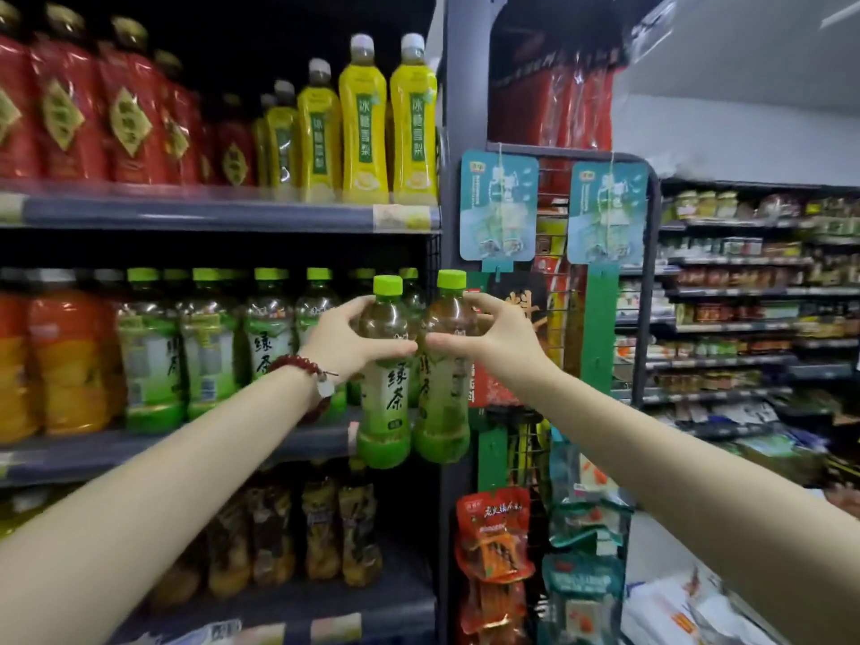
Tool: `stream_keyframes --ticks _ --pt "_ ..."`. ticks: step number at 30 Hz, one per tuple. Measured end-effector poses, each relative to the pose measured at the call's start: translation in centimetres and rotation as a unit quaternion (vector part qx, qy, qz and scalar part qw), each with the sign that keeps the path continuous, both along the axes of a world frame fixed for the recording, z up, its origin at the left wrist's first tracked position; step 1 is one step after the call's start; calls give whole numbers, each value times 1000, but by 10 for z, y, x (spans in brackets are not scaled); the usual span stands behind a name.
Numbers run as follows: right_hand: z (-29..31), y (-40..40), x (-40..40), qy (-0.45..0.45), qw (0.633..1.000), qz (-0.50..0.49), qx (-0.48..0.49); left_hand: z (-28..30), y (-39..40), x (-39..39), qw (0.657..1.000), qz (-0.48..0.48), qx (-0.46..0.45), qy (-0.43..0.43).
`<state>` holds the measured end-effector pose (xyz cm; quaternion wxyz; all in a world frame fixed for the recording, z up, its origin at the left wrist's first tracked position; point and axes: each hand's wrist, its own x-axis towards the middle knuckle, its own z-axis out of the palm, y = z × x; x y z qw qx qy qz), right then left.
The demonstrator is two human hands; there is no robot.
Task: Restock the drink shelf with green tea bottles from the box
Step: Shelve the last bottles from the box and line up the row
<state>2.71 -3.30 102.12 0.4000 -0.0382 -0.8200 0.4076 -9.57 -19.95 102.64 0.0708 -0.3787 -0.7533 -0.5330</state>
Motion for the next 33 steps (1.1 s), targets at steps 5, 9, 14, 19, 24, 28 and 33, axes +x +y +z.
stream_keyframes --ticks 5,9,14,19,24,28,33 --pt "10 -26 -23 42 999 -6 25 1 -19 -14 995 12 94 35" --pt "5 -41 -42 84 995 -21 55 -9 -23 -28 989 17 145 15" --pt "0 -40 -60 116 990 -42 68 -17 -13 -38 983 1 182 3" --pt "-12 -35 -73 122 988 -84 46 -25 3 -47 980 -9 198 13" --pt "-13 -33 -84 124 987 -98 26 -32 12 -58 979 -16 204 13" --pt "-10 -31 -93 133 985 -106 22 -34 15 -64 978 -14 210 6" --pt "-11 -28 -99 141 985 -104 2 -34 18 -63 978 -8 208 23"
